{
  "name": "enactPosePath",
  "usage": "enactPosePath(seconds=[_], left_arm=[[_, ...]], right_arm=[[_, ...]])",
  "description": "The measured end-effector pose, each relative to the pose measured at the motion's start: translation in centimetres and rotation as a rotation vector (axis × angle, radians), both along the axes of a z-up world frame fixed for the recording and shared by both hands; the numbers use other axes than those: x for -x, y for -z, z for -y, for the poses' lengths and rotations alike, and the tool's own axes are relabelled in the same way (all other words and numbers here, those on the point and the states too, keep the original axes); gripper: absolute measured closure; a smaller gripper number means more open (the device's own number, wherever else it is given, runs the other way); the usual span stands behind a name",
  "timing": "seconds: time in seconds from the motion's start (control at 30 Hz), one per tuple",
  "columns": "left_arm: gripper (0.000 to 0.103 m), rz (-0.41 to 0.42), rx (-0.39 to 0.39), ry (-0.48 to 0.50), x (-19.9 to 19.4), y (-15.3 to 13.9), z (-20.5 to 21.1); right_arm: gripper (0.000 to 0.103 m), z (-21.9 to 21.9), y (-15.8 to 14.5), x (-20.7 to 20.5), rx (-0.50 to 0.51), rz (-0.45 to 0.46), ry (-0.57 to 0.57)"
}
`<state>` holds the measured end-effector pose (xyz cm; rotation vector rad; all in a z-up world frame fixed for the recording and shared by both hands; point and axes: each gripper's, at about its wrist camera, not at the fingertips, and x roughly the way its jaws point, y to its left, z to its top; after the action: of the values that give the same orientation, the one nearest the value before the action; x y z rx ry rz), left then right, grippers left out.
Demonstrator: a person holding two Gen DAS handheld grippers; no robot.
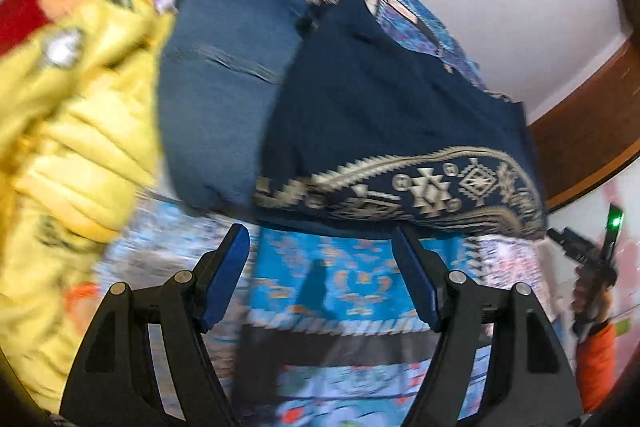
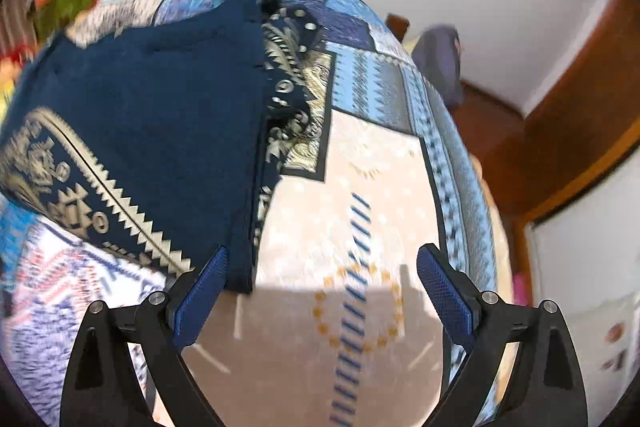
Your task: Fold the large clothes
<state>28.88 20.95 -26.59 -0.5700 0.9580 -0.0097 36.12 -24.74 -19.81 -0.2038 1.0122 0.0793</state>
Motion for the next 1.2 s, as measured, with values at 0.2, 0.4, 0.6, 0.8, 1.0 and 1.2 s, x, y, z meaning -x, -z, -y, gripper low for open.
enactPosePath(seconds=[0.2,0.4,0.6,0.8,1.0,1.2], left_arm=[[0.030,0.039,0.261,0.030,-2.2,2.2,1.4],[0.030,0.061,0.422,0.008,-4.8,4.5,1.5],[0.036,0.108,0.404,-0.071,-6.3,5.7,0.7],[0.075,0.176,0.187,-0.191,-7.9,3.4,0.3],[0.089,0.273,0.050,-0.256,-8.5,-1.0,1.2],[0.091,0.377,-0.038,-0.254,-8.1,-6.2,1.1]], right_arm=[[0.010,-0.8,-3.1,0.8,-0.050,0.043,-0.046],[0.010,-4.1,-4.2,0.4,-0.145,0.051,-0.115],[0.010,-7.2,-3.9,-1.4,-0.203,0.032,-0.162],[0.010,-9.5,-3.7,-3.5,-0.217,0.023,-0.174],[0.010,-13.0,-4.7,-5.3,-0.229,0.048,-0.193],[0.010,-18.1,-4.3,-5.9,-0.295,0.030,-0.244]])
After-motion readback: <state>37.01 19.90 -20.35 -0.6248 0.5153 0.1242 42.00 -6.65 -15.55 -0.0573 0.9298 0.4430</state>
